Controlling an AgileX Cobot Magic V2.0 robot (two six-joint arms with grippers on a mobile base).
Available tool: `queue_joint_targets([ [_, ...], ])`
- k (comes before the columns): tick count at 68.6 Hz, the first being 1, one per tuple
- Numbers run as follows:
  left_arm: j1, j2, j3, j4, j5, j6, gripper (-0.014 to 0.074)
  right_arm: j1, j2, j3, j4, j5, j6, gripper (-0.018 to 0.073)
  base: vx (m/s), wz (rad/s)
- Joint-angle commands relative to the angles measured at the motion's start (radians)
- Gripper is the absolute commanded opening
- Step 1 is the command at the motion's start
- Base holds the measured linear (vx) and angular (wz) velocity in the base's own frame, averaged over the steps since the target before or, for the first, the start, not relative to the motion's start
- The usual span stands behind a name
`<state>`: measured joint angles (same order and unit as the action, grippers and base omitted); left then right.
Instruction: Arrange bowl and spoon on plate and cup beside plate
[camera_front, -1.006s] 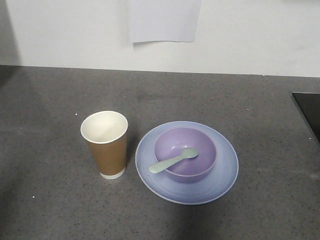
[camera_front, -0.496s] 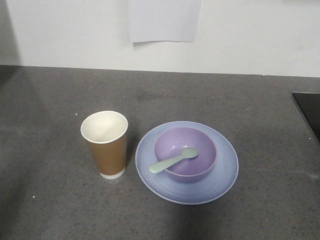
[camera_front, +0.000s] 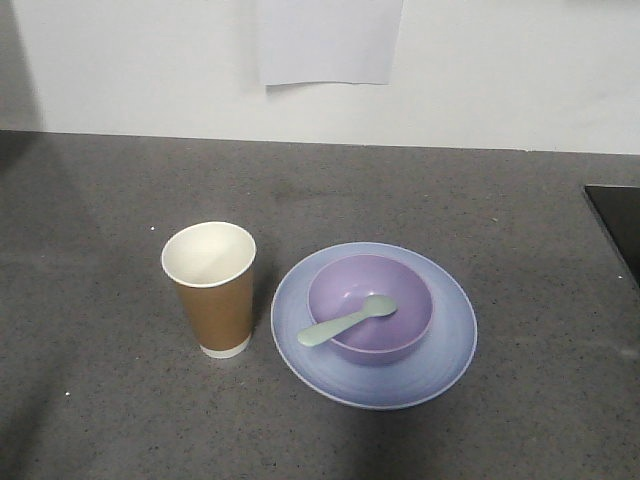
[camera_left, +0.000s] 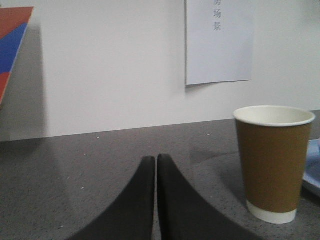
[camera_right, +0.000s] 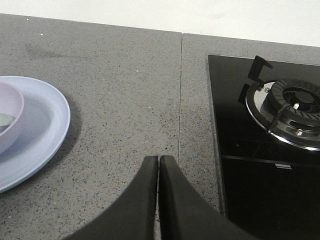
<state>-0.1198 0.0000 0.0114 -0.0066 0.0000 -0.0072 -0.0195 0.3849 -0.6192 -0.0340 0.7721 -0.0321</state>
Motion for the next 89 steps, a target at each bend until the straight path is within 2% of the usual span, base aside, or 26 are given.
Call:
queue_joint_targets([
  [1,0.04,-0.022,-0.004,-0.017,-0.061,-0.012,-0.0006,-0.007,0.008,-0.025,-0.011,-0.067,-0.005,-0.0011,0.0,0.0],
  [19,0.099,-0.026,-0.005,-0.008,-0.07,-0.012,-0.0006,-0.007,0.008,-0.025,-0.011,-0.067,-0.005,-0.0011,0.0,0.0],
  [81,0.099,-0.025,-0.008,-0.009,-0.069,-0.018,-0.0006,-0.007,0.008,-0.025,-0.011,-0.067,-0.005,-0.0011,0.0,0.0],
  [89,0.099,-0.025,-0.008,-0.009,-0.069,-0.018,-0.0006,-0.007,-0.013,0.022,-0.034,-0.104,-0.005,-0.0011,0.0,0.0],
])
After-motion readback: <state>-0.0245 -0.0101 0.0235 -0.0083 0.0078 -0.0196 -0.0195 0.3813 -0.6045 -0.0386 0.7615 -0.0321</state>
